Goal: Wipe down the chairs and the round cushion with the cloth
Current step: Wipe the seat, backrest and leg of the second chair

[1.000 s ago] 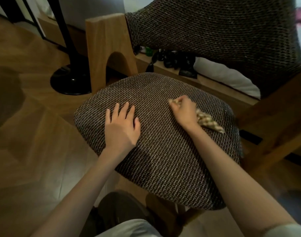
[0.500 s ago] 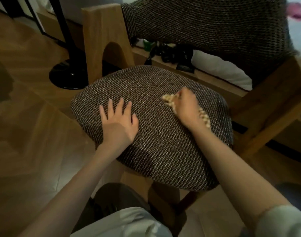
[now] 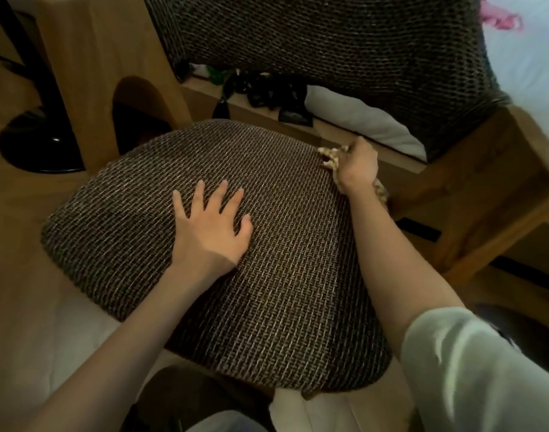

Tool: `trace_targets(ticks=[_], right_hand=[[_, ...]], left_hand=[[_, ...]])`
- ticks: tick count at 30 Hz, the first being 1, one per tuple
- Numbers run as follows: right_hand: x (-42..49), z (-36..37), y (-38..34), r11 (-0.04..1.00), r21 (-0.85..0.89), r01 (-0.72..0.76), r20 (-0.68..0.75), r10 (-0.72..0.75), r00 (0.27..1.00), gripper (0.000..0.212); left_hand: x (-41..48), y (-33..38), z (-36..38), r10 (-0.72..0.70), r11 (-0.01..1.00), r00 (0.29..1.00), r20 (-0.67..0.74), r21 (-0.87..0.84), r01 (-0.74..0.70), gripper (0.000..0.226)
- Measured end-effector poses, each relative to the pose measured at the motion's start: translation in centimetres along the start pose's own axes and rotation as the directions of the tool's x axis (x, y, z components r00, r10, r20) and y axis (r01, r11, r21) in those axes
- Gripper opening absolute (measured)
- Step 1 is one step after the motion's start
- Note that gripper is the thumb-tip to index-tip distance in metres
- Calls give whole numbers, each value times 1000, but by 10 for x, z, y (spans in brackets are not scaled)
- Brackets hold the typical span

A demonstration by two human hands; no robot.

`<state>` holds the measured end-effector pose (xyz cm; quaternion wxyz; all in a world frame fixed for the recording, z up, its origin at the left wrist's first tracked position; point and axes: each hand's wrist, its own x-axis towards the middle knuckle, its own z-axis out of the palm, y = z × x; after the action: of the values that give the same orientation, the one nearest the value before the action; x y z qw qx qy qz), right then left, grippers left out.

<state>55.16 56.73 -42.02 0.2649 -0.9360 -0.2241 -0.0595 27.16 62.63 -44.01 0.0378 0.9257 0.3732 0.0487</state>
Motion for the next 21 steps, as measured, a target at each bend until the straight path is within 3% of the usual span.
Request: trace_targets(ticks=[3,5,9,11,14,17,21], right_hand=[[-21,-2,3,983,-174,-55,18,59,998,48],[-42,-5,3,980,-198,-19,75,34,997,58],[-72,-15,1,946,-309,98,101,-70,992,43],[-92,-23,-4,953,-278,120,105,-95,990,35],[-138,-38,-4,931,-193,309,178,-277,944,32],[-189,-59,2,861,42,507,252,-500,828,29],[-237,-88,13,749,246,615,317,-662,679,27]], left_hand=[[0,1,1,12,1000,1000,11,14,-12,62],[-1,0,1,23,1000,1000,3,3,-23,61],[-7,-1,-1,59,998,998,-6,-36,-60,58],[-12,-1,-2,78,996,997,-17,-44,-79,57],[-21,-3,-3,93,995,996,-7,-45,-93,57],[-34,-6,-3,95,994,995,7,-52,-94,58],[-53,-5,-5,76,994,997,13,-76,-75,56]])
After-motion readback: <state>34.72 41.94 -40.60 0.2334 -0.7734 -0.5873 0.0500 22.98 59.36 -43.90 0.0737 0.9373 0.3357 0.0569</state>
